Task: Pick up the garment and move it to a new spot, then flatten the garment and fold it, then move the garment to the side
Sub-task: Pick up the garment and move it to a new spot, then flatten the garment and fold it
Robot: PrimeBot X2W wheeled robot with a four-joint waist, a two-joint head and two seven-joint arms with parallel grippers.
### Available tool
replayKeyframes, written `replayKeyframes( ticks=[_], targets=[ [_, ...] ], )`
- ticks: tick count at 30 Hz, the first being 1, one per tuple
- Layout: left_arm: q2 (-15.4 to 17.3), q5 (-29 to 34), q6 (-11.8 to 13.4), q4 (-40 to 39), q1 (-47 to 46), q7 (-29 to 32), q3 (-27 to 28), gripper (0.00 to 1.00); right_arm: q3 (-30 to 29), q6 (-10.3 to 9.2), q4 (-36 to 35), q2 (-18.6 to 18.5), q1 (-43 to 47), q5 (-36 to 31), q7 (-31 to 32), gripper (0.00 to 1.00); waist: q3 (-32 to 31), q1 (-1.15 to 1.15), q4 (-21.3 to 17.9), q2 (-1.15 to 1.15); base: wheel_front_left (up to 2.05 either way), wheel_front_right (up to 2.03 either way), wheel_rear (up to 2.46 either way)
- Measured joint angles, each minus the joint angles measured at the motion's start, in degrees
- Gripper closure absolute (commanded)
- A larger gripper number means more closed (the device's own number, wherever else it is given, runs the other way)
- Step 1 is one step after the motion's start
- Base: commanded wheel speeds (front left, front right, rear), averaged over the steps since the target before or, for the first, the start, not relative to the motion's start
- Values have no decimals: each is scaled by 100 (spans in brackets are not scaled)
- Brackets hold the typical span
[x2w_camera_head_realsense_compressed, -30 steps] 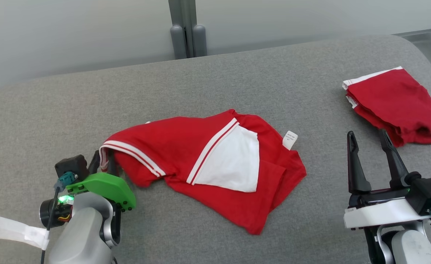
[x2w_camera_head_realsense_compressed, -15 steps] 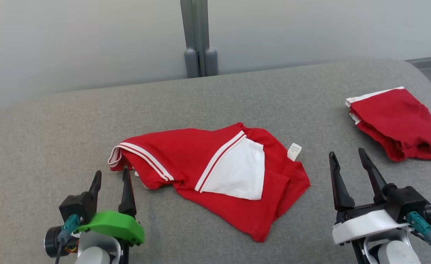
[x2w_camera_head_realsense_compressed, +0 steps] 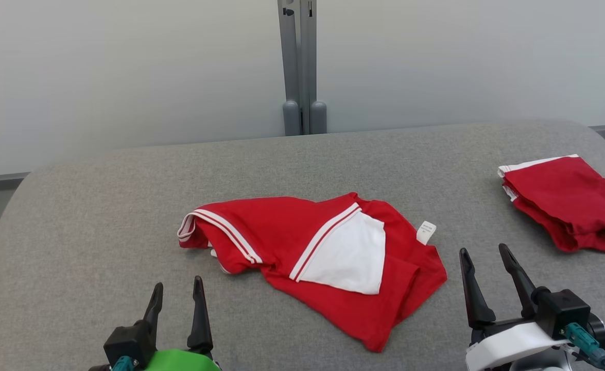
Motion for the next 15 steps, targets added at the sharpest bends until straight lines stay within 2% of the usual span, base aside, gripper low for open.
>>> replayKeyframes(
  ticks=[15],
  targets=[
    [-49, 77, 34, -57, 98, 0, 5, 0, 52, 0, 178, -1, 29, 24, 0, 0, -67, 0, 33, 0, 0, 0, 0]
  ],
)
